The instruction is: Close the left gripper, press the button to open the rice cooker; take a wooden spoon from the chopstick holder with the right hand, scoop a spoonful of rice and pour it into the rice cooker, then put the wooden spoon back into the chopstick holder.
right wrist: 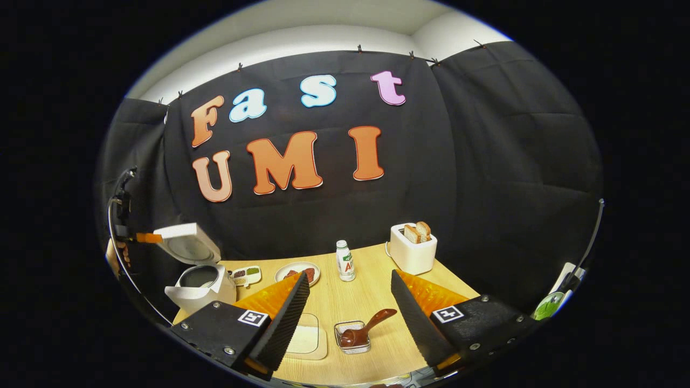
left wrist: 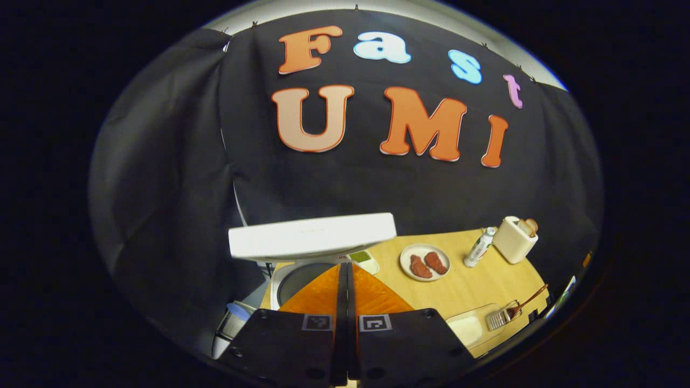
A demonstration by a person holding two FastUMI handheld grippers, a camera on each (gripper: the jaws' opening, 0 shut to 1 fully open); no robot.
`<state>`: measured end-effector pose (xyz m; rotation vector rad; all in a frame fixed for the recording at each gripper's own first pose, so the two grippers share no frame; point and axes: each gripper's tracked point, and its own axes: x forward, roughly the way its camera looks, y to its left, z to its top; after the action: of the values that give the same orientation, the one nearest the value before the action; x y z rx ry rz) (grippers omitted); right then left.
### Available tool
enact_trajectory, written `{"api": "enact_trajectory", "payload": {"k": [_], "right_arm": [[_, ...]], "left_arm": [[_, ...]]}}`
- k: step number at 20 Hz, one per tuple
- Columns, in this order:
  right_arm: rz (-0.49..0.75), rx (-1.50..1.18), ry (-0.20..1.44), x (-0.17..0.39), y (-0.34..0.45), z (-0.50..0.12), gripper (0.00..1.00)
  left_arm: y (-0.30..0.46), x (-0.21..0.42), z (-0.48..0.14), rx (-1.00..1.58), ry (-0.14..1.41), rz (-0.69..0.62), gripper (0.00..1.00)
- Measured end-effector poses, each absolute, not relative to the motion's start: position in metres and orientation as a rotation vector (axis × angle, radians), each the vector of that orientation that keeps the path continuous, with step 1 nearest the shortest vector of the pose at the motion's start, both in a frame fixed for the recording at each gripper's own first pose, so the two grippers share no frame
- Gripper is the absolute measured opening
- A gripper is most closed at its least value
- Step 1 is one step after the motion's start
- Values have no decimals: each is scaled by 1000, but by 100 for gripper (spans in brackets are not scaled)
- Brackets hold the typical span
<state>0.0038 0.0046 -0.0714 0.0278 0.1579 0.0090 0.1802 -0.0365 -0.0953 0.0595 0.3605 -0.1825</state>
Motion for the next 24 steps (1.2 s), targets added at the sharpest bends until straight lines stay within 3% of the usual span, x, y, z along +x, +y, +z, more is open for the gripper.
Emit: {"api": "enact_trajectory", "payload": {"k": [9, 11, 12, 16, 19, 20, 21, 22, 24], "right_arm": [[33, 2, 116, 12, 4, -63, 95], [38, 21, 121, 15, 4, -67, 100], [37, 34, 125, 17, 2, -69, 95], [0, 54, 102, 30, -14, -79, 95], [-23, 86, 99, 42, -26, -98, 95], [-24, 101, 98, 47, -28, -104, 100], [-27, 112, 105, 51, -30, -112, 100], [-27, 117, 114, 55, -32, -120, 95], [-36, 101, 127, 62, -38, -136, 95]], "left_arm": [[-45, 108, -11, 9, 115, -184, 4], [-38, 99, -10, -5, 91, -145, 4], [-34, 95, -10, -4, 81, -125, 5], [-33, 81, -18, 12, 68, -114, 3], [-29, 80, -21, -25, 69, -102, 16], [-23, 80, -20, -30, 55, -80, 33], [-21, 79, -17, -32, 44, -76, 30], [-19, 75, -14, -35, 36, -66, 45], [-18, 72, -11, -39, 19, -49, 65]]}}
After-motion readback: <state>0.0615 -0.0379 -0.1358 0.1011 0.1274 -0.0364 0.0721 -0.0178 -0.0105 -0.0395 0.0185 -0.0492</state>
